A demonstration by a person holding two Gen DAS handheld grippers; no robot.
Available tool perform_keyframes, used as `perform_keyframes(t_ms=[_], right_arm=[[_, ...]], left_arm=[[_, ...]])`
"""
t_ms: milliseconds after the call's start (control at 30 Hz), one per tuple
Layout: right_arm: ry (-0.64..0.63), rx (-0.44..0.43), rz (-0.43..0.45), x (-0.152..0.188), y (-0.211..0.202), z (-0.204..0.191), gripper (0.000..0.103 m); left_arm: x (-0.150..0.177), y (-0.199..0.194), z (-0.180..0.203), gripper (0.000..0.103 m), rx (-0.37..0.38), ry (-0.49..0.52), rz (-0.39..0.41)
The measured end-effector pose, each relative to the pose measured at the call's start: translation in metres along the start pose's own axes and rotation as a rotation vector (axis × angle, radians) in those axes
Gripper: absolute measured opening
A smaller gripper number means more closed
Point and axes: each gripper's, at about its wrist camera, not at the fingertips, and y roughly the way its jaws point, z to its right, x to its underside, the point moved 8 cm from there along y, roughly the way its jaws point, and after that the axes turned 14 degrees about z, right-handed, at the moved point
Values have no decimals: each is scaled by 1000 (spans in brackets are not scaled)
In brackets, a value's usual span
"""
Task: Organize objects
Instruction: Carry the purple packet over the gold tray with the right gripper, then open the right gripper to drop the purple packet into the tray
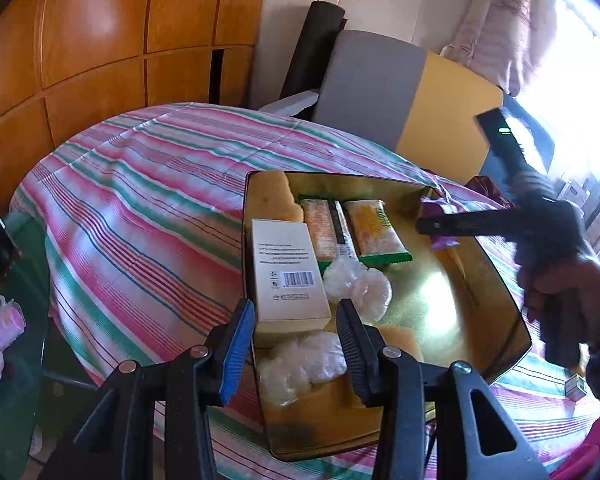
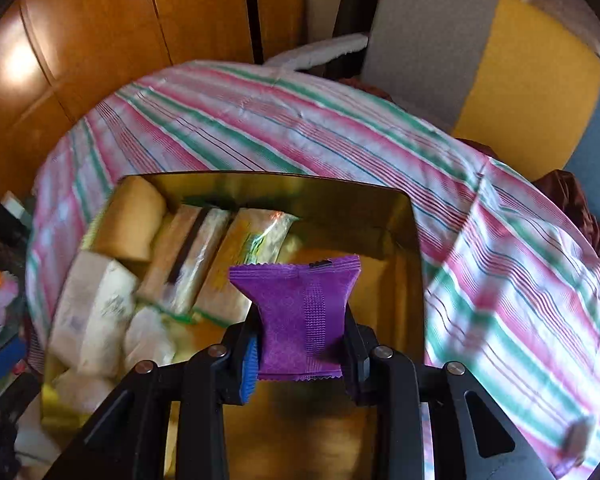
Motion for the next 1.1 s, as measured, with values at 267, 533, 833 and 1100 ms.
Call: perform_keyframes(t_ms=[267,533,833,1100], right_arm=[[-18,35,-26,-15,44,1,41],[28,3,63,-14,3,7,57],[91,-12,148,27,-74,20,72],[143,28,140,89,-130,56,79]], left_arm=[[9,9,-7,43,-11,-20,-35],[6,5,-2,43,-10,-6,-23],[-2,-12,25,43,33,58,15],[1,-22,54,43,81,116,21]])
